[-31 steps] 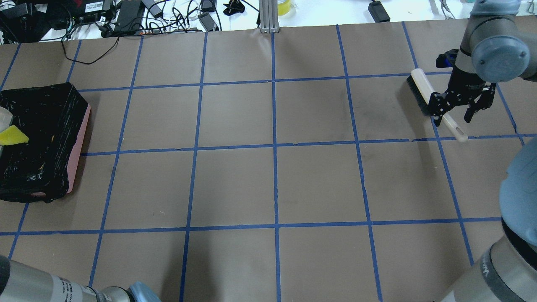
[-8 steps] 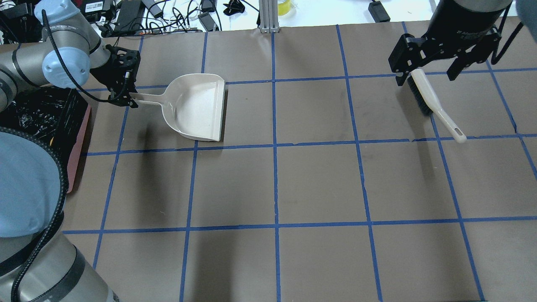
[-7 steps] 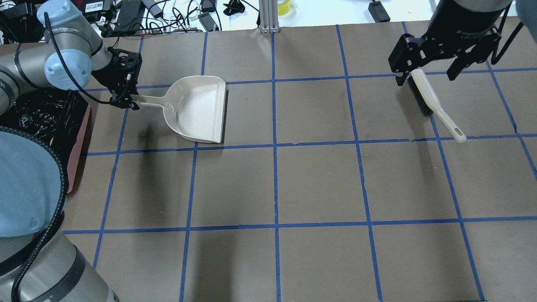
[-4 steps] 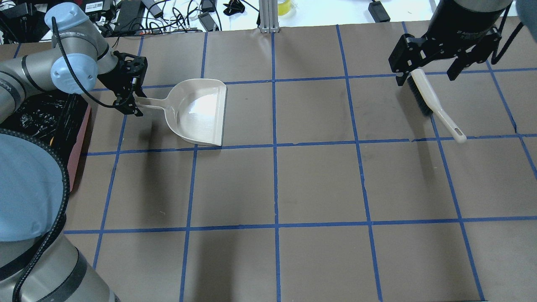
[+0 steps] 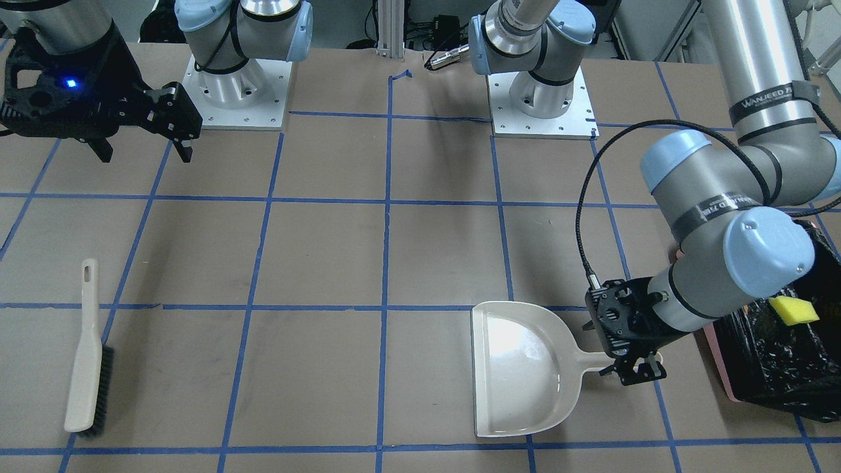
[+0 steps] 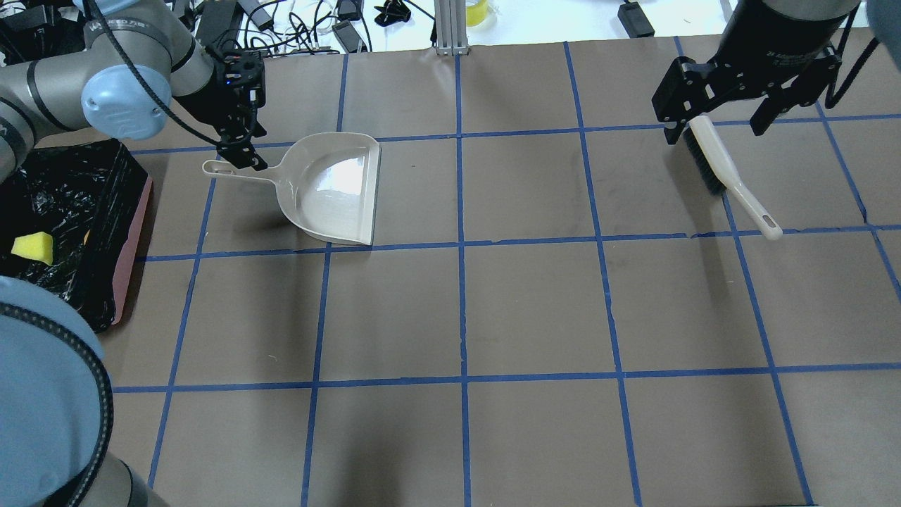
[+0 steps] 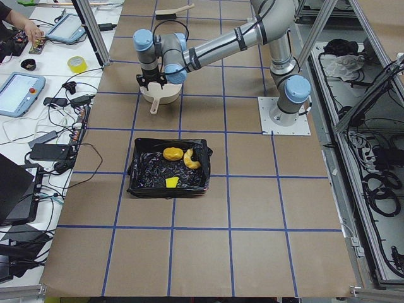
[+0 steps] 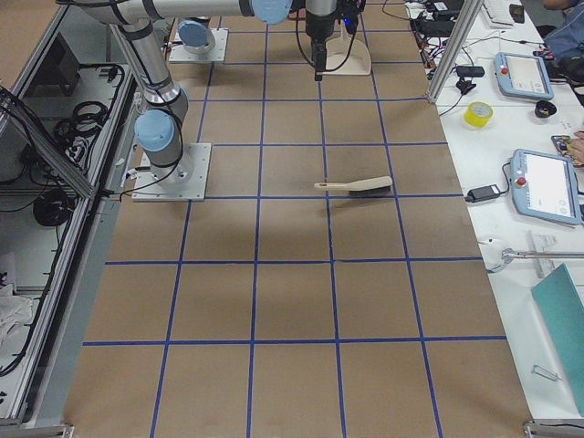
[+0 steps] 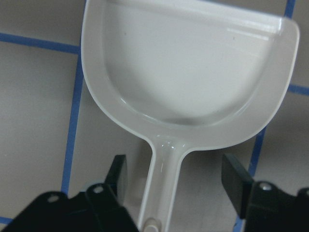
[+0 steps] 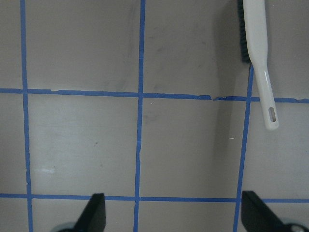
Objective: Sweep and dump trash into bin
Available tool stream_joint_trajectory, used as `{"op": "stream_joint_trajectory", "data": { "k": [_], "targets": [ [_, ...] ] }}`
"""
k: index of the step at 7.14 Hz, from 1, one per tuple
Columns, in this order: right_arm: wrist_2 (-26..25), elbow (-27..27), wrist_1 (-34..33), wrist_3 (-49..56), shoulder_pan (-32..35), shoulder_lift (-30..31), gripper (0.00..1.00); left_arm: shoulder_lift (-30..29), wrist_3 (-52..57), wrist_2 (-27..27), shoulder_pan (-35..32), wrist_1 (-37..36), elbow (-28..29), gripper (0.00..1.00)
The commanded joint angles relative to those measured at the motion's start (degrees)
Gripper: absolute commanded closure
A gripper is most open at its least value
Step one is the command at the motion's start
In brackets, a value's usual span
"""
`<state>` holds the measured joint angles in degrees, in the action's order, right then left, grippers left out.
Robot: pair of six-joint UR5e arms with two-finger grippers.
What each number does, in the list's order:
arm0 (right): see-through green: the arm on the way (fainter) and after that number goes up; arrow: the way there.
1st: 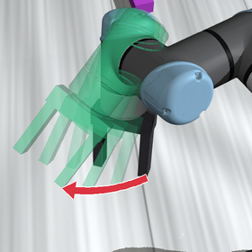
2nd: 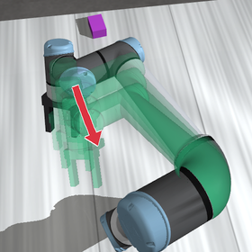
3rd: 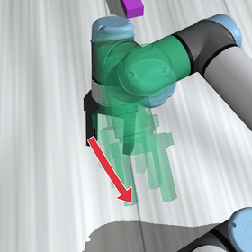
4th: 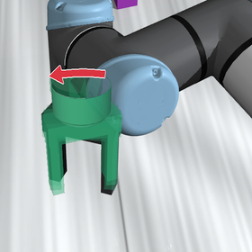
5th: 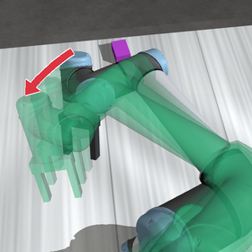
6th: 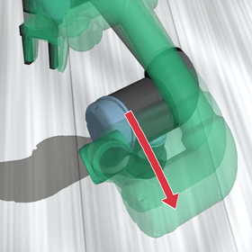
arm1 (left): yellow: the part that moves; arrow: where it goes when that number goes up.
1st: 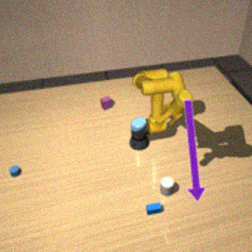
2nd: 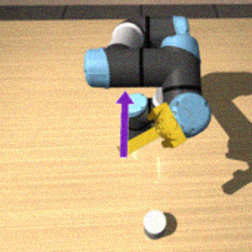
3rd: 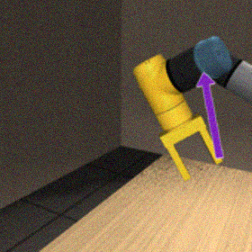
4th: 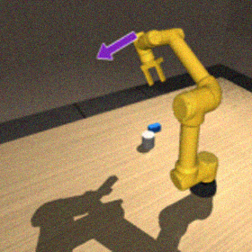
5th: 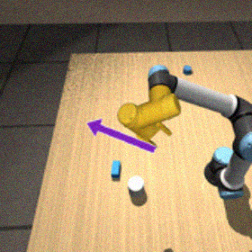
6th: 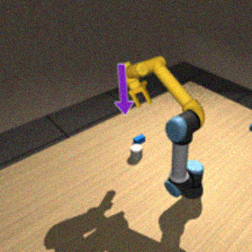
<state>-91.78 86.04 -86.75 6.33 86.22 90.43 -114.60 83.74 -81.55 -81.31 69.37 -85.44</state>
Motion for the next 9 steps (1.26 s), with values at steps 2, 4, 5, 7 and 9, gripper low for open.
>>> {"op": "stream_joint_trajectory", "data": {
  "k": [2, 4, 5, 7, 9],
  "targets": [
    [-0.07, 0.0, 0.0, 0.0, 0.0, 0.01, 0.0, 6.47, -29.0, 1.83, -3.06, 4.45, -0.86, 0.12],
    [-0.07, 0.0, 0.0, 0.0, 0.0, 0.01, 0.0, 11.56, -42.52, 1.4, -3.94, 8.31, -1.56, 0.07],
    [0.02, 0.0, 0.0, 0.0, 0.0, -0.08, 0.0, 14.64, -47.65, 0.7, -4.21, 8.41, -3.83, 0.0],
    [-0.07, 0.0, 0.0, 0.0, 0.0, -0.08, 0.0, 20.79, -58.11, -3.6, -4.38, 12.85, -5.79, 0.0],
    [-0.07, 0.0, 0.0, 0.0, 0.0, -0.08, 0.0, 25.63, -67.34, -6.92, -4.39, 19.99, -5.17, 0.0]
  ]
}}
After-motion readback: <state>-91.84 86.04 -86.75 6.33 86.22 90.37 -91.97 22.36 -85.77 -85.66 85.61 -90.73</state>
